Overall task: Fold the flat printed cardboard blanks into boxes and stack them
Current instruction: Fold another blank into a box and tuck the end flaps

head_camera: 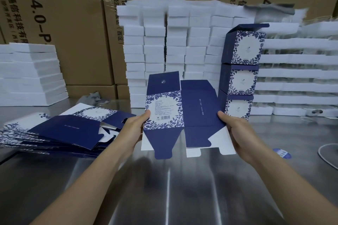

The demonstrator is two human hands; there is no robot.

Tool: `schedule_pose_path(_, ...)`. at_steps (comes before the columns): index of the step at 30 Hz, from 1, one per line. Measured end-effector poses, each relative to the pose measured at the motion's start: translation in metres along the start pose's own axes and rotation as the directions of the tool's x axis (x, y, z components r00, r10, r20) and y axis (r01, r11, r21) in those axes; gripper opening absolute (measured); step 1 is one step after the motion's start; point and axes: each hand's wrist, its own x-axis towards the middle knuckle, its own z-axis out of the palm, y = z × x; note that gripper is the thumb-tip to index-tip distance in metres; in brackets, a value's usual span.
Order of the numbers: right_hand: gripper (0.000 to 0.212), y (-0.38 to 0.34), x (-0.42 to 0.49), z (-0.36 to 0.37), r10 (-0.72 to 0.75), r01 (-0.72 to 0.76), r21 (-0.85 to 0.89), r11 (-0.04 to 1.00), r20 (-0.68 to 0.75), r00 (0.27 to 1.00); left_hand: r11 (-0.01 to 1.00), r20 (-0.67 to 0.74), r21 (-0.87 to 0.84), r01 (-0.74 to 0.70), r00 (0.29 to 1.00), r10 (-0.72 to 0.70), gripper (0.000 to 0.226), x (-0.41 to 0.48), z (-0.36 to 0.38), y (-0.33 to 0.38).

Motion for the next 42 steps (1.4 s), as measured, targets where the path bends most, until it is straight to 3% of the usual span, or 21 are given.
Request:
schedule_pose_path(8,0.021,0.008,0.003,0.003,-0.03,0.034,0.039,0.999,-0.094,0.995,0.998,0.01,0.055,-0.002,1.0,0.001,0.036,-0.001,-0.002,-0.001)
schedule_pose_path(12,0.017,0.009,0.006,0.002,-0.028,0.034,0.06,0.998,-0.108,0.994,0.994,-0.102,0.078,-0.072,0.992,0.08,0.021,-0.002,-0.001,-0.001)
schedule_pose_path(15,0.017,0.011,0.004,0.003,-0.039,0.038,-0.026,0.999,-0.045,0.998,0.997,-0.226,0.018,-0.081,0.971,0.083,0.016,-0.001,-0.003,0.001)
schedule_pose_path(18,0.021,0.014,0.004,0.006,-0.053,0.053,-0.095,0.994,0.005,0.999,0.997,-0.26,-0.012,-0.074,0.963,0.068,0.015,-0.002,-0.005,0.003)
schedule_pose_path(22,0.03,0.014,0.002,0.008,-0.112,0.112,-0.058,0.992,0.014,0.994,0.999,-0.198,0.037,-0.023,0.98,0.03,0.015,-0.003,-0.002,0.003)
schedule_pose_path(26,0.027,0.011,0.002,0.003,-0.065,0.062,0.049,0.997,0.074,0.995,1.0,-0.175,0.003,0.009,0.984,-0.008,0.025,-0.006,0.001,0.005)
schedule_pose_path(32,0.029,0.009,0.002,-0.001,-0.006,0.004,0.028,1.0,0.096,0.995,0.999,-0.096,-0.017,-0.043,0.995,0.041,0.027,-0.009,0.0,0.011)
schedule_pose_path(39,0.029,0.004,0.003,0.001,-0.078,0.082,0.12,0.989,-0.036,0.996,0.999,-0.071,-0.054,0.004,0.997,-0.008,0.033,-0.011,0.009,0.014)
schedule_pose_path(42,0.03,0.004,0.005,-0.002,-0.096,0.106,0.12,0.987,-0.085,0.992,0.999,0.004,-0.029,0.029,1.0,-0.029,0.035,-0.012,0.012,0.013)
